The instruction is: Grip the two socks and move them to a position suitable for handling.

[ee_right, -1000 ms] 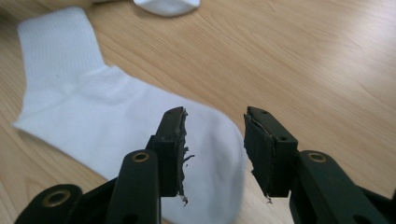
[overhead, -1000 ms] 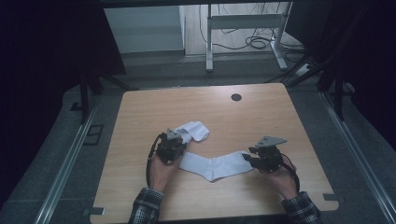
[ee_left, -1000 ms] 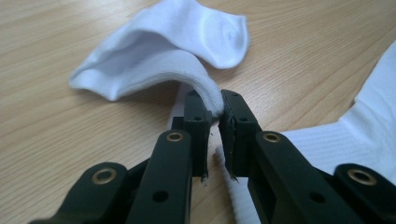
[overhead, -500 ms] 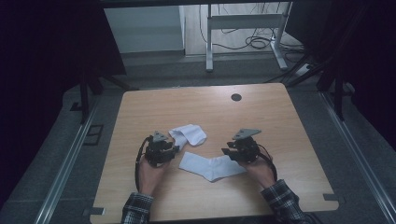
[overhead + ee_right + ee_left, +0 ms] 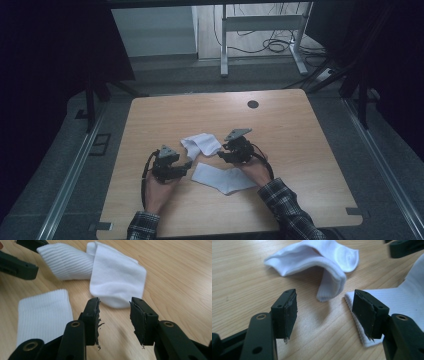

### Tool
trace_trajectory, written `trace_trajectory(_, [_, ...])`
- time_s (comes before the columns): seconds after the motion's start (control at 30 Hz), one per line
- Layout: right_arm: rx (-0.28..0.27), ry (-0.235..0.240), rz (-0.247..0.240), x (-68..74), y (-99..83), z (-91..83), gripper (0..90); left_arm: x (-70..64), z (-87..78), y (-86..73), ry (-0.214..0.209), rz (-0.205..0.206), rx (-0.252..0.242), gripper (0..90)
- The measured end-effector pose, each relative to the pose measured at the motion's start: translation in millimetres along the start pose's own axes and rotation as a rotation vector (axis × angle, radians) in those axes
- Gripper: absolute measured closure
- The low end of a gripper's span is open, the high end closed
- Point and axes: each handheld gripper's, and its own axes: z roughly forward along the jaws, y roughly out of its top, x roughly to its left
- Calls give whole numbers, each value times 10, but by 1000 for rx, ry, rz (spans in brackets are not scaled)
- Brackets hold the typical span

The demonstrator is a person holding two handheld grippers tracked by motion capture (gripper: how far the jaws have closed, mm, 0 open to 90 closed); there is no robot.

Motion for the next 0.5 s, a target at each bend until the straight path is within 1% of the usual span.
trace_trajectory(0.13, [11,10,-16,-2,49,188,563,-28,65,62,-4,13,-1,405])
trace_trajectory(0.23, [22,13,-22,-5,53,296,563,-38,119,98,-2,11,0,433])
trace_trajectory(0.27, [30,17,-23,-8,52,329,570,-34,138,108,-3,10,1,456])
trace_trajectory(0.33, [53,5,-28,-7,45,396,614,-26,162,114,-3,-4,0,517])
trace_trajectory(0.37, [66,2,-27,-6,38,421,639,-18,169,113,-7,-10,2,571])
trace_trajectory(0.4, [73,2,-25,-3,29,435,678,-6,181,112,-15,-19,3,605])
trace_trajectory(0.43, [78,-3,-26,1,16,446,754,7,187,108,-26,-28,6,649])
trace_trajectory(0.47, [72,14,-9,2,8,443,832,20,192,102,-32,-33,6,716])
trace_trajectory(0.5, [69,23,3,7,0,440,890,25,193,99,-33,-36,7,771])
